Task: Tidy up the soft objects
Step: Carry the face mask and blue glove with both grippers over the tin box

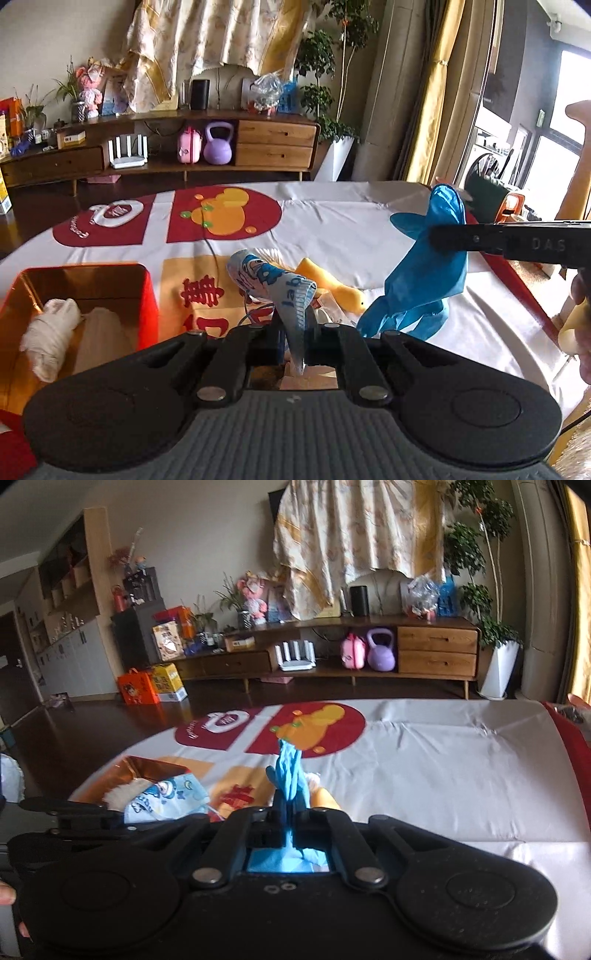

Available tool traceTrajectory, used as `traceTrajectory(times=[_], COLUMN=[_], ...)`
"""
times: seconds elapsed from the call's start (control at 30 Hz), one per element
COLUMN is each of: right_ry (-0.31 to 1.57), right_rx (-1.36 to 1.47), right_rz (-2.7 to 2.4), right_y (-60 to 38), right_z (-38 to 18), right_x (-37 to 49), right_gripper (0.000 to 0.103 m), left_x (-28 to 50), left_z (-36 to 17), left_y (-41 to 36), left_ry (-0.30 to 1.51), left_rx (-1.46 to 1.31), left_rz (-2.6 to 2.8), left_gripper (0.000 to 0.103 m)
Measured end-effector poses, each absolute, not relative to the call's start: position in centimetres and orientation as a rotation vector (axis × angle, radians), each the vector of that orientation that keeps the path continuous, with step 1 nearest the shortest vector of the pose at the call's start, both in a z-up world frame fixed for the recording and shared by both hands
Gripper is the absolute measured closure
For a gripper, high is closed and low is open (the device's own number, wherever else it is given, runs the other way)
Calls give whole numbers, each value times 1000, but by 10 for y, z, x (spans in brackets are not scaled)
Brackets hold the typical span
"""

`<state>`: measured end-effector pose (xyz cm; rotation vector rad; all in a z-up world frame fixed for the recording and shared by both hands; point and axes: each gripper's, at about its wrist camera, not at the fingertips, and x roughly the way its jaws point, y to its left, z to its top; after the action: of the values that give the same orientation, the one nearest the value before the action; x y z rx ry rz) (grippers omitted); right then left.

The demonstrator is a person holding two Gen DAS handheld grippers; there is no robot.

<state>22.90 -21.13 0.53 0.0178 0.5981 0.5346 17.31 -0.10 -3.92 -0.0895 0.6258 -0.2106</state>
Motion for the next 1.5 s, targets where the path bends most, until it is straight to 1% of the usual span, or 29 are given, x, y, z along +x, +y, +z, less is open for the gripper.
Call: traceTrajectory(times=[0.33, 0.83, 1.2, 1.5], right_ry=[577, 574, 592, 631], right_rx=[5, -10, -38, -72], right_rz=[610, 740, 789, 792], right_y=[-175, -94, -31, 15], right_z=[36, 56, 51, 30], right_x=[214, 215, 224, 238], right_gripper=[100, 100, 100, 100], left_x=[149, 127, 123, 134], left_z=[-9, 13, 7, -11], left_y=[28, 99, 153, 184], left_ry=[592, 578, 602, 650], left_rx=[-69, -50, -30, -22], left_rz=[-175, -75, 0, 10], left_gripper=[94, 94, 94, 94])
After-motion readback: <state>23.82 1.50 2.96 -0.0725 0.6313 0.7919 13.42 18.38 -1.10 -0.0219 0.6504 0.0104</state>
